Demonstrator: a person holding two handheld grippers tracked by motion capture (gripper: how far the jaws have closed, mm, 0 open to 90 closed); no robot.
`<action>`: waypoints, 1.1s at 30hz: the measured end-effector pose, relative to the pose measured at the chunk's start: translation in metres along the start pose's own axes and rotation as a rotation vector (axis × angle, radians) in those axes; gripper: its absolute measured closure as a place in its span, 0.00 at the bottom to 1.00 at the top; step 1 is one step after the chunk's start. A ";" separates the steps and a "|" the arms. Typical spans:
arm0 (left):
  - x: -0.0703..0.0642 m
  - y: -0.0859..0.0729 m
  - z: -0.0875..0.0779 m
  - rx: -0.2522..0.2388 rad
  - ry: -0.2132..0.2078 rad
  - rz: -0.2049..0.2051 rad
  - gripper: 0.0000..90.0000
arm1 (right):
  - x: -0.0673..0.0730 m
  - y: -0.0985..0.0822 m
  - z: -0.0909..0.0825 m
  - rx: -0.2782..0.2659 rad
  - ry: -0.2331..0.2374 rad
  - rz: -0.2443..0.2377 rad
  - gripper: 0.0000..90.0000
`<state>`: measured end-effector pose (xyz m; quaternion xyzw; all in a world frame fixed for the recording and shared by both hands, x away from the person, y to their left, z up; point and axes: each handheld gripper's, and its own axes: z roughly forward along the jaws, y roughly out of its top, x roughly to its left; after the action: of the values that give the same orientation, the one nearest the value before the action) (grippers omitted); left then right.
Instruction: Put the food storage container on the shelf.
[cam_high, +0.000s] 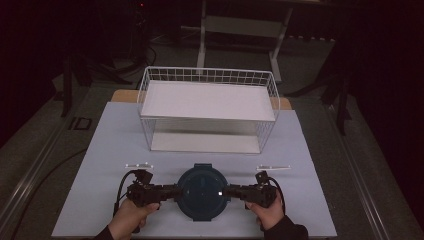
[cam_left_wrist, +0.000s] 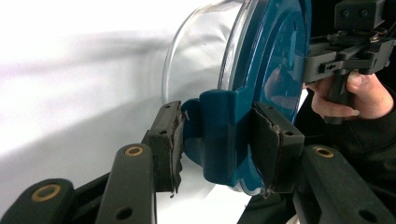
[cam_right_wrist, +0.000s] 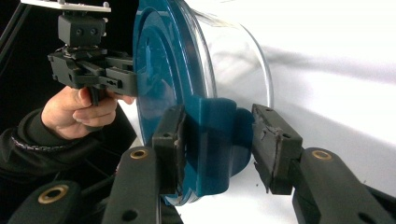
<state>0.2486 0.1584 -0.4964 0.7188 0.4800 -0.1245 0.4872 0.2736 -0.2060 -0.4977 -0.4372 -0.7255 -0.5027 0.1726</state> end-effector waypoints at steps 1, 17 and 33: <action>-0.001 0.002 0.000 -0.008 -0.001 0.008 0.62 | 0.001 0.002 -0.001 -0.005 0.000 -0.011 0.63; -0.005 0.047 0.003 -0.097 0.020 0.115 0.62 | -0.001 0.043 -0.014 -0.082 -0.021 -0.113 0.63; 0.021 0.080 0.027 -0.128 0.058 0.164 0.62 | -0.036 0.075 -0.004 -0.119 -0.046 -0.147 0.63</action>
<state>0.3324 0.1431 -0.4768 0.7262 0.4408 -0.0324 0.5266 0.3530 -0.2179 -0.4772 -0.4033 -0.7284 -0.5461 0.0924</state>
